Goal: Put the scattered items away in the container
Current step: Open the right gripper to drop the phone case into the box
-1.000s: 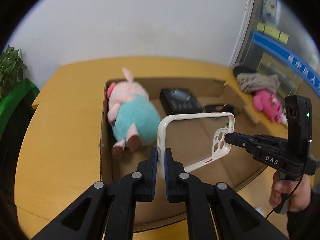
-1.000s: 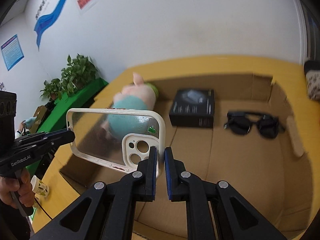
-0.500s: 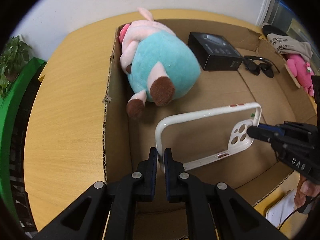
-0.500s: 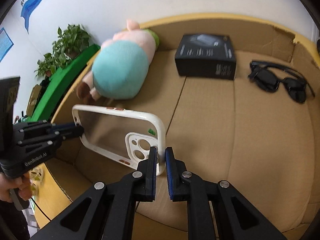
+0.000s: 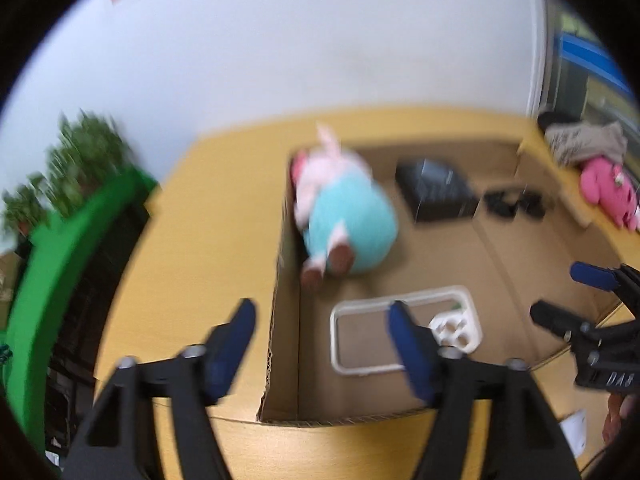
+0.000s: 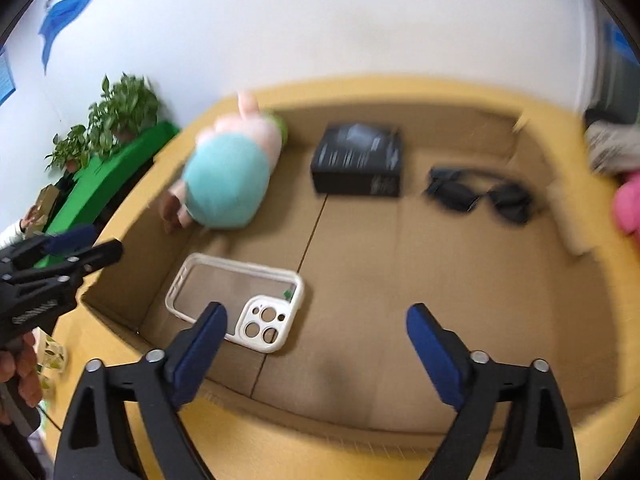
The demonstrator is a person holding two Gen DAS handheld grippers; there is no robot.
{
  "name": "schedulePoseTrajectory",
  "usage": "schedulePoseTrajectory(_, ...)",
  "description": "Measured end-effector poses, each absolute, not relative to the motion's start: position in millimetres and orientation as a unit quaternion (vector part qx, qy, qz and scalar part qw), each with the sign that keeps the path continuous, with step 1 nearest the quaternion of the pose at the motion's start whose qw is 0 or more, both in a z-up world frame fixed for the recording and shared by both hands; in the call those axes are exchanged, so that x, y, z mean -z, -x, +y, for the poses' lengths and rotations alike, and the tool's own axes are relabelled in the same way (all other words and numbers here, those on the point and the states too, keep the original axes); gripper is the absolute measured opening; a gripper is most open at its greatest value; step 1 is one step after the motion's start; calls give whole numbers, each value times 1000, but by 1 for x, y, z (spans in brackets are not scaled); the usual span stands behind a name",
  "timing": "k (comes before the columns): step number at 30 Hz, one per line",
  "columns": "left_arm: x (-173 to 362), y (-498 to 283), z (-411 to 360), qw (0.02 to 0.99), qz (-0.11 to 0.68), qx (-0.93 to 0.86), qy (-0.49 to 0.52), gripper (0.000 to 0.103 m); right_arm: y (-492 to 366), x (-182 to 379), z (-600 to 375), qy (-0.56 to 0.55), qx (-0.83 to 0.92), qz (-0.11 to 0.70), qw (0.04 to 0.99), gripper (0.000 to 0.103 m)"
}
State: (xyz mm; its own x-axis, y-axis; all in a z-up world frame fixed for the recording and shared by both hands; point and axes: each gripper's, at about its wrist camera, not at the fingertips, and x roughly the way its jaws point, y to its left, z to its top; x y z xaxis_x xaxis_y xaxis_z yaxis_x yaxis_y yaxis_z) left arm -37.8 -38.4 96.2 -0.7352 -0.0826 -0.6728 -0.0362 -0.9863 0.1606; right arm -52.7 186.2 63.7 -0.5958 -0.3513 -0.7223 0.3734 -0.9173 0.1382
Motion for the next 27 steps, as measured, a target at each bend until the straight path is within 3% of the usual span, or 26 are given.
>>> schedulePoseTrajectory(2, -112, 19, -25, 45, -92, 939, -328, 78, 32, -83, 189, -362, 914, 47, 176, 102)
schedulePoseTrajectory(12, -165, -39, -5, 97, -70, 961, -249, 78, -45, -185, 203, -220, 961, 94, 141, 103)
schedulePoseTrajectory(27, -221, -107, 8, 96, -59, 982, -149, 80, -114, -236, 208, -153, 970, 115, 150, 103)
